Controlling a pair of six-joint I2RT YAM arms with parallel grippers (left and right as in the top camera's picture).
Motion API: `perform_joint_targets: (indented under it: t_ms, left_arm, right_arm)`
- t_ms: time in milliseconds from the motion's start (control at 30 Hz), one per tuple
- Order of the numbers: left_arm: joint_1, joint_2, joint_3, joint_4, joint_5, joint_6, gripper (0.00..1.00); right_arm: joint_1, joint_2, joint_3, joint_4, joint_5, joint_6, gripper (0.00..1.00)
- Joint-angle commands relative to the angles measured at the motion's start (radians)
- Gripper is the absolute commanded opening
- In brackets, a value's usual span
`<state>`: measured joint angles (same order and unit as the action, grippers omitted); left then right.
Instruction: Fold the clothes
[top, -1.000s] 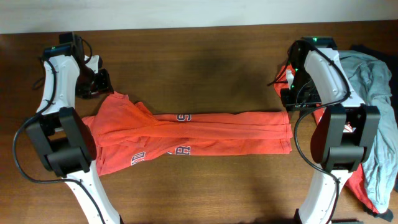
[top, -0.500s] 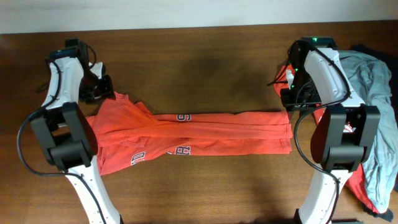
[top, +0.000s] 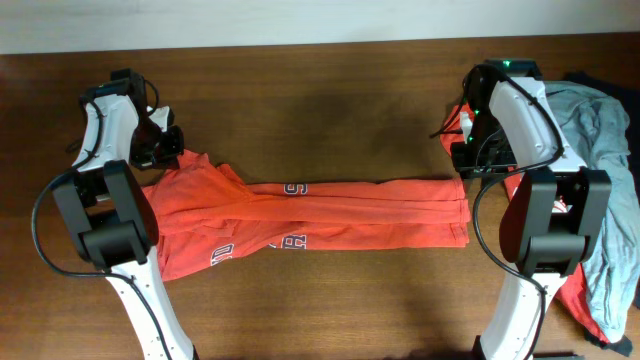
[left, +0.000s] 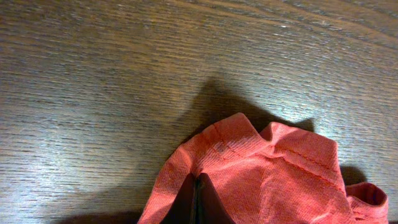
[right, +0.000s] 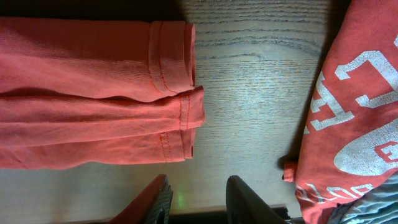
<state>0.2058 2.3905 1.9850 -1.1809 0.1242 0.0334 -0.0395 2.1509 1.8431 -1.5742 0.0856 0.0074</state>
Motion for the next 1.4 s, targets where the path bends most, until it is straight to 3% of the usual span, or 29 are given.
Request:
perform_joint_targets:
  t_ms: [0, 333, 567, 800, 1000, 1367]
  left_arm:
    - [0.003, 0.015, 0.003, -0.010, 0.063, 0.006, 0.01]
    - [0.003, -0.074, 0.117, -0.135, 0.330, 0.101, 0.01]
    - [0.003, -0.156, 0.117, -0.135, 0.156, 0.103, 0.01]
    - [-0.001, -0.153, 0.109, -0.172, 0.172, 0.103, 0.01]
    - [-0.014, -0.153, 0.109, -0.342, 0.368, 0.189, 0.01]
    - [-0.110, -0.153, 0.109, -0.465, 0.268, 0.208, 0.01]
  right_arm:
    - [-0.007, -0.031, -0.009, -0.002, -0.003, 0.008, 0.35]
    - [-0.007, -0.031, -0.009, -0.003, -0.002, 0.007, 0.35]
    - [-0.007, -0.031, -0.009, -0.004, -0.003, 0.008, 0.35]
    - [-0.007, -0.031, -0.009, -0.005, -0.002, 0.007, 0.35]
    - [-0.007, -0.031, -0.009, -0.004, -0.002, 0.007, 0.35]
    - [-0.007, -0.031, -0.009, -0.008, -0.003, 0.007, 0.35]
